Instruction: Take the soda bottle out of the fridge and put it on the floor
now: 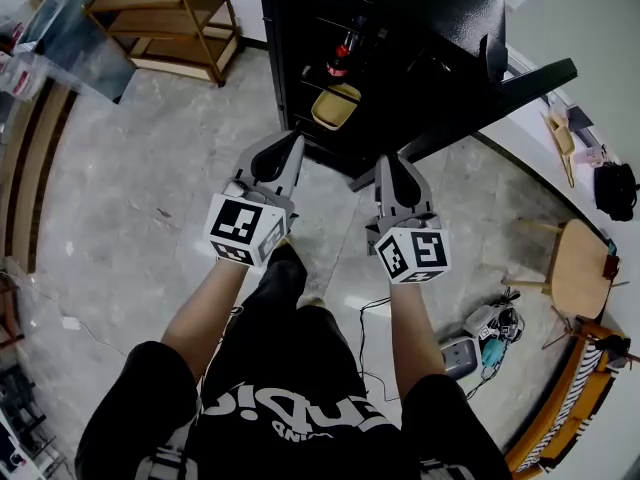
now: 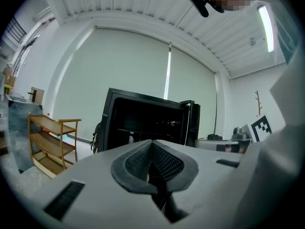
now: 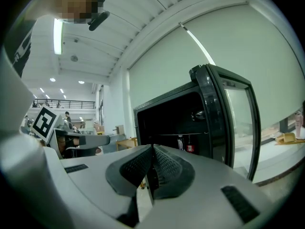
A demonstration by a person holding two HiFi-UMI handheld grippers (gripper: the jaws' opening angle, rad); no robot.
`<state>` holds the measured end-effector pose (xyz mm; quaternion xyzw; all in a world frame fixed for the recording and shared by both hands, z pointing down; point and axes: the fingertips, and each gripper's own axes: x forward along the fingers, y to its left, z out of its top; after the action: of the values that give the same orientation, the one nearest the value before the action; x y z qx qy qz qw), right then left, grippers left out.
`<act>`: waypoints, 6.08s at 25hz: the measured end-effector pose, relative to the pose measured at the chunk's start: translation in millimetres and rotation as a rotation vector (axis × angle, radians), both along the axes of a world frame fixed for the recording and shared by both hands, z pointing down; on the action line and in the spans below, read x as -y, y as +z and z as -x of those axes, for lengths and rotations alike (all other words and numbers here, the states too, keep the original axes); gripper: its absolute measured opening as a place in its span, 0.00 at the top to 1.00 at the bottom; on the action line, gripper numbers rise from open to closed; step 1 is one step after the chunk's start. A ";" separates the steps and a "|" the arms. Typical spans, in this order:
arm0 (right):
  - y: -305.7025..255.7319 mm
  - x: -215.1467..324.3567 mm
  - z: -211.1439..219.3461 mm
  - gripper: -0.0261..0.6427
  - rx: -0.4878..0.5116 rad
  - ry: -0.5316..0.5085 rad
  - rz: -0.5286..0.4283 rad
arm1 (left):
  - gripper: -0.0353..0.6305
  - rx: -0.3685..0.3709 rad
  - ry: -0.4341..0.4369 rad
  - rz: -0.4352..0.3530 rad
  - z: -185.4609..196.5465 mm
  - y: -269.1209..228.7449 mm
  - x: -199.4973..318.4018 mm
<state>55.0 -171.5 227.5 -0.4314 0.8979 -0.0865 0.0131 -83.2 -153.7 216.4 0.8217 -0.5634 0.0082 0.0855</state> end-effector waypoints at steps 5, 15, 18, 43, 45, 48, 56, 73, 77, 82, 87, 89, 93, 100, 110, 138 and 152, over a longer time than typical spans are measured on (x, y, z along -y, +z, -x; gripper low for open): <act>11.8 -0.5 9.5 0.92 0.007 -0.029 -0.011 | 0.94 -0.006 -0.005 -0.010 2.8 14.3 -3.9; 43.9 8.2 42.2 0.45 0.047 -0.131 0.001 | 0.94 -0.007 0.011 -0.033 4.7 38.0 10.0; 57.0 18.3 49.6 0.45 0.047 -0.137 0.008 | 0.94 -0.008 0.009 -0.033 6.1 48.8 13.2; 189.6 219.0 114.9 0.45 -0.079 -0.071 0.072 | 0.94 -0.004 0.006 -0.013 20.6 139.8 41.9; 198.1 233.7 115.4 0.45 -0.084 -0.055 0.081 | 0.94 -0.002 0.003 -0.009 22.3 146.5 42.4; 206.6 252.6 119.3 0.45 -0.096 -0.047 0.084 | 0.94 0.005 -0.001 -0.006 25.1 154.0 43.7; 224.5 274.8 139.0 0.45 -0.152 -0.060 0.058 | 0.94 -0.024 -0.003 -0.005 25.2 169.5 47.1; 211.3 242.3 126.4 0.52 -0.188 -0.054 -0.005 | 0.94 -0.039 -0.034 -0.032 36.8 213.6 18.7; 195.4 213.0 112.5 0.52 -0.175 -0.070 -0.043 | 0.94 -0.049 -0.022 -0.045 27.9 226.1 9.7; 189.3 175.7 104.0 0.52 -0.191 -0.103 -0.083 | 0.94 -0.064 0.005 -0.053 14.6 250.8 2.8; 200.8 143.9 90.3 0.52 -0.180 -0.137 -0.102 | 0.94 -0.055 0.038 -0.065 -0.7 280.0 -5.0; 207.9 133.8 87.0 0.52 -0.185 -0.147 -0.115 | 0.94 -0.049 0.049 -0.073 -4.3 292.6 -7.5; 221.6 116.0 81.5 0.52 -0.157 -0.168 -0.135 | 0.94 -0.035 0.074 -0.084 -15.1 320.8 -11.0; 247.7 91.2 73.0 0.52 -0.121 -0.192 -0.168 | 0.94 -0.031 0.092 -0.116 -28.6 358.6 -23.9; 304.7 75.4 70.1 0.52 -0.099 -0.213 -0.149 | 0.94 -0.013 0.098 -0.096 -24.2 393.7 -36.2; 543.8 47.4 68.8 0.52 -0.108 -0.224 -0.065 | 0.94 -0.037 0.186 -0.019 -28.5 517.3 -64.9; 659.1 39.9 58.7 0.52 -0.130 -0.235 0.016 | 0.94 -0.055 0.247 0.029 -48.0 573.7 -57.8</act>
<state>-3.7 -211.3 886.6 -0.3281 0.9405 -0.0664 -0.0589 -35.2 -95.9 790.1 0.8835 -0.4551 0.0041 0.1111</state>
